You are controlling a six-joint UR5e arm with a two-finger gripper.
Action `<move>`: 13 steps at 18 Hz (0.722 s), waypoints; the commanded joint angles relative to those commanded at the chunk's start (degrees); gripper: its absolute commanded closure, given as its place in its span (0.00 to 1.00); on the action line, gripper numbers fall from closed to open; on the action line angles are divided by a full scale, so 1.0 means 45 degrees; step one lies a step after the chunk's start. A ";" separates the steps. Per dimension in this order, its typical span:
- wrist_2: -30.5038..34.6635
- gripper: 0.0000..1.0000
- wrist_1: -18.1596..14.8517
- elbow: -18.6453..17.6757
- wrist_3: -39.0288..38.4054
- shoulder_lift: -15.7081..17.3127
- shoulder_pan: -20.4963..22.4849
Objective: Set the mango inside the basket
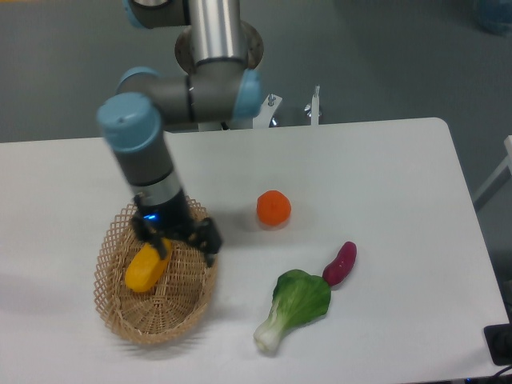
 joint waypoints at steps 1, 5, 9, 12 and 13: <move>-0.0020 0.00 -0.0527 0.0097 0.0486 0.0234 0.0313; -0.0234 0.00 -0.2034 0.0526 0.3726 0.0762 0.1505; -0.1013 0.00 -0.2893 0.0898 0.4474 0.0881 0.2463; -0.1463 0.00 -0.3129 0.0899 0.5877 0.1172 0.2971; -0.1678 0.00 -0.3265 0.0918 0.6268 0.1270 0.3147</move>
